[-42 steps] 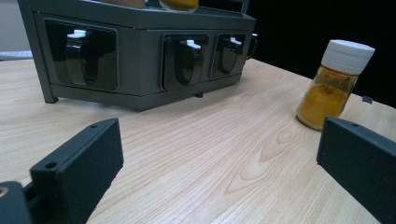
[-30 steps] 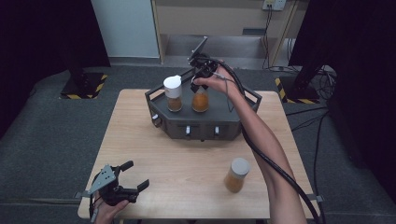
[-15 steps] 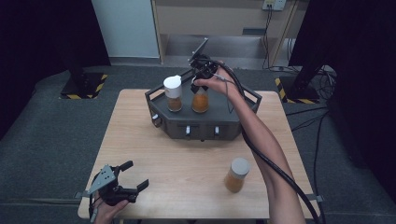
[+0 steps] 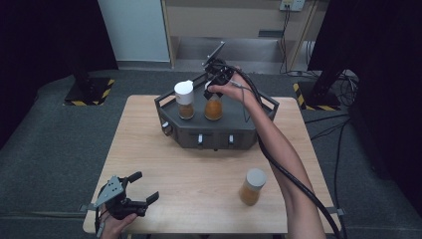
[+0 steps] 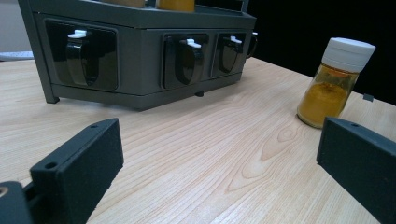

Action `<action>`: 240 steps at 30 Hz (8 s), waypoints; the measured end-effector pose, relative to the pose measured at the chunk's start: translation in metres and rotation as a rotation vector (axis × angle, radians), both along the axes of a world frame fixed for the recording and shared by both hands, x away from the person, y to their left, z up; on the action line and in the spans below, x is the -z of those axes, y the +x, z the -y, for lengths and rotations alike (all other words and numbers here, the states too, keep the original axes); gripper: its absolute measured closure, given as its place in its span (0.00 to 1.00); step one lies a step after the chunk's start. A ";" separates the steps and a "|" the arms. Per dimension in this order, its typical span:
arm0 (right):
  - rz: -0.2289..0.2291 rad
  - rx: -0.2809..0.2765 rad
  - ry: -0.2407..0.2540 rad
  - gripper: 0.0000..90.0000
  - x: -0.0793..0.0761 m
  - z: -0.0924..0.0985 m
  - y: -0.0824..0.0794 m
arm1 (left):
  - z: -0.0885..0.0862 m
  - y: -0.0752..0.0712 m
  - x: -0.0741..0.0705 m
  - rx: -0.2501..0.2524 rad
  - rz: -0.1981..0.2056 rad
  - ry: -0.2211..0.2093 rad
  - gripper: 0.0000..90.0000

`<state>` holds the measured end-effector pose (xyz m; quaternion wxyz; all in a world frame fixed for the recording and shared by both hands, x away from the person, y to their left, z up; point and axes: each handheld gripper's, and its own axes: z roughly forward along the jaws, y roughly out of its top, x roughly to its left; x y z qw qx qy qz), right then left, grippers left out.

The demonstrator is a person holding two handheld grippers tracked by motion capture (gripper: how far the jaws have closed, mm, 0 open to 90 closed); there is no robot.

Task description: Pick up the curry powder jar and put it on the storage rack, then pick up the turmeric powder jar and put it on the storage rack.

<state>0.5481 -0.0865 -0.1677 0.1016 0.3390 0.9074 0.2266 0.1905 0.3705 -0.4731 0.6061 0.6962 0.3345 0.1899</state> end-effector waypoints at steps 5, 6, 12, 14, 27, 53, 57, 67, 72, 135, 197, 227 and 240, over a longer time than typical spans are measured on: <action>0.025 0.004 0.002 0.11 0.001 0.001 -0.005 | 0.000 0.000 0.000 -0.002 0.002 -0.001 0.00; 0.026 0.009 -0.003 0.12 -0.001 0.001 -0.006 | 0.000 0.000 0.000 -0.003 0.002 -0.001 0.00; 0.085 0.000 0.022 0.10 -0.011 0.011 -0.016 | 0.000 0.000 0.000 -0.001 0.002 0.000 0.00; 0.092 0.000 0.033 0.10 -0.017 0.015 -0.020 | 0.000 0.000 0.000 -0.001 0.001 0.001 0.00; 0.215 -0.071 0.105 0.10 -0.045 0.054 -0.069 | 0.002 0.000 -0.001 0.001 0.001 0.009 0.00; 0.362 -0.110 0.321 0.08 -0.034 0.177 -0.180 | 0.001 0.001 0.000 -0.001 -0.007 0.008 0.00; 0.393 -0.103 0.357 0.06 -0.022 0.195 -0.196 | 0.001 0.001 0.000 -0.008 -0.013 0.006 0.00; 0.437 -0.081 0.414 0.06 0.015 0.224 -0.227 | 0.001 0.001 0.000 -0.010 -0.014 0.010 0.00; 0.461 -0.062 0.450 0.05 0.036 0.237 -0.245 | 0.001 0.000 0.000 -0.009 -0.012 0.011 0.00; 0.538 0.213 0.593 0.04 0.250 0.306 -0.380 | 0.001 -0.006 -0.004 -0.052 -0.001 0.033 0.00; 0.548 0.213 0.625 0.02 0.262 0.309 -0.383 | 0.001 0.000 -0.001 -0.014 -0.006 0.019 0.00; 0.542 0.158 0.617 0.01 0.236 0.306 -0.384 | 0.002 0.001 -0.002 -0.011 -0.011 0.028 0.00; 0.530 0.103 0.606 0.02 0.216 0.297 -0.370 | 0.002 0.000 -0.002 -0.014 -0.008 0.031 0.00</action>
